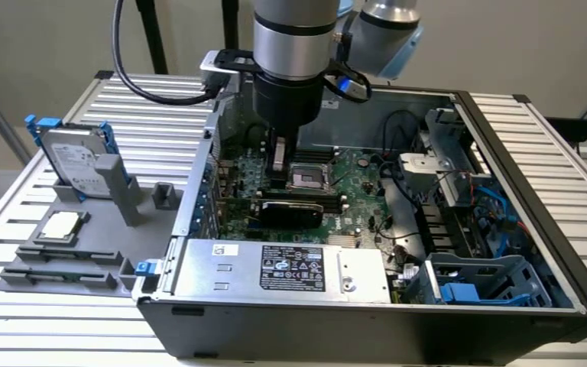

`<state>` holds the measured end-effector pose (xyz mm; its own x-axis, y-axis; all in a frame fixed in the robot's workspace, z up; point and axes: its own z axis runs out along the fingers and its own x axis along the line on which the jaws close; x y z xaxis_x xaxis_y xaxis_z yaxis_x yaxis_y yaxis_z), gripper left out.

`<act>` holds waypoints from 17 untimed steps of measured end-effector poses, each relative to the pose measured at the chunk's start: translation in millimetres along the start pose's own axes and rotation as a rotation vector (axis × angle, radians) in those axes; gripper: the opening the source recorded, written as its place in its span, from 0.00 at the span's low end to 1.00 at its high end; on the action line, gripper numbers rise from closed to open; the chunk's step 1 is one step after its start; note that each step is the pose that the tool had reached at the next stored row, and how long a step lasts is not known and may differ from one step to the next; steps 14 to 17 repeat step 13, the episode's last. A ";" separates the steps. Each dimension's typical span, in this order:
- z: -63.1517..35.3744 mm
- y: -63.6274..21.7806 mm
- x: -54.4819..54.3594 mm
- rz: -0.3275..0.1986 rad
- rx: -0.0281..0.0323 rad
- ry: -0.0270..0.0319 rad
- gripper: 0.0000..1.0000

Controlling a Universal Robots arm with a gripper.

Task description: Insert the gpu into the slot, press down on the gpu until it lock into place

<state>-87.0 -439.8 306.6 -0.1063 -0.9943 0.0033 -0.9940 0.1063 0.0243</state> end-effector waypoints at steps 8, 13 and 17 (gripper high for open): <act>-5.9 -17.0 -1.5 -0.002 -0.0048 -0.0001 0.11; -5.9 -17.1 -1.5 -0.002 -0.0048 0.0000 0.11; -5.9 -17.1 -1.5 -0.002 -0.0048 0.0000 0.11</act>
